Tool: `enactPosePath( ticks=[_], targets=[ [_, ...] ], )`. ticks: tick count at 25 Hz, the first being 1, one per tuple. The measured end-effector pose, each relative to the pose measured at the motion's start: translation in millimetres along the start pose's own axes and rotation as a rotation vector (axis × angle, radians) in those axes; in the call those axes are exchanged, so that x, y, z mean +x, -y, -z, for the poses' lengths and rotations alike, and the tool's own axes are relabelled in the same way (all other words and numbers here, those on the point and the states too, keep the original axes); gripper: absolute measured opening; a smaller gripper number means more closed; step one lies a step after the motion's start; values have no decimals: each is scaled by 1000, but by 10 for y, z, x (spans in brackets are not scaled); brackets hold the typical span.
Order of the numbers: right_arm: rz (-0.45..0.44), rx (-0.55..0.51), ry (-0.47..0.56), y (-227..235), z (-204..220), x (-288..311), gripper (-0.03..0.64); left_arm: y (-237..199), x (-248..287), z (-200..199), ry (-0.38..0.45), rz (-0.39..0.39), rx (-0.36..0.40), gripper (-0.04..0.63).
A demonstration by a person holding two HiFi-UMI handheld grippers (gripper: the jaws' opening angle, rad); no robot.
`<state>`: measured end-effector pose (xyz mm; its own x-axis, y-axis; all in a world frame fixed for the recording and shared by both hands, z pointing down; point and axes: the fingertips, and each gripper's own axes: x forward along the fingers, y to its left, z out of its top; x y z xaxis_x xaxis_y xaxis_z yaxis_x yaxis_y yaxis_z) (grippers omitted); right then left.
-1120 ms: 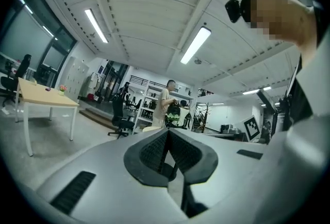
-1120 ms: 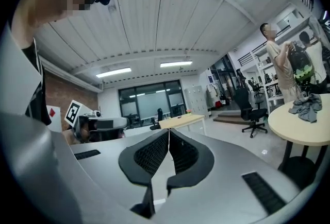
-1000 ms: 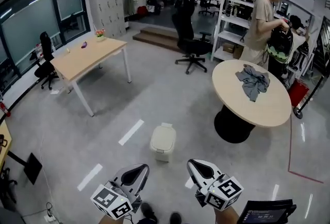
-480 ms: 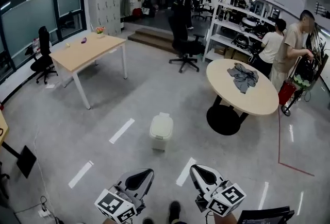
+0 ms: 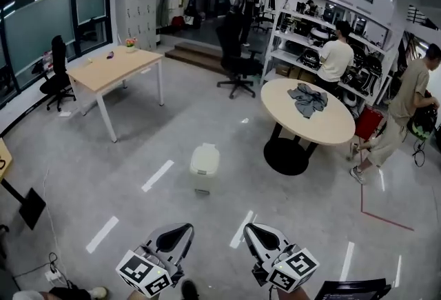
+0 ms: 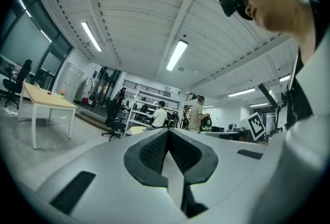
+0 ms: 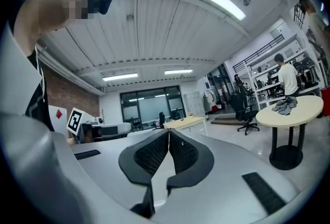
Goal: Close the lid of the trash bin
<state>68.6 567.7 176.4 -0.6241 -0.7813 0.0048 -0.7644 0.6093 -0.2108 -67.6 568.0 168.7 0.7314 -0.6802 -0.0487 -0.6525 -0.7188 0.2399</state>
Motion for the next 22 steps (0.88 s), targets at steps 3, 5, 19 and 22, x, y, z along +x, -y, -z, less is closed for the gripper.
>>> enactPosePath(
  ticks=[3,5,19,22],
  targets=[
    [-32,-2,-3,-121,86,-457,11,437,-163,100,17,-23,-6,0],
    [-51,-2,-10,-156,144,-796,9,745,-251,181,24,-42,-19,0],
    [-64,-18,5,-847,140,-2014,9,1971,-1065,389,-2,-65,-6,2],
    [-40,-21,15,-1186,218,-2166,9,2083,-1420,421,6,-44,-9,0]
  ],
)
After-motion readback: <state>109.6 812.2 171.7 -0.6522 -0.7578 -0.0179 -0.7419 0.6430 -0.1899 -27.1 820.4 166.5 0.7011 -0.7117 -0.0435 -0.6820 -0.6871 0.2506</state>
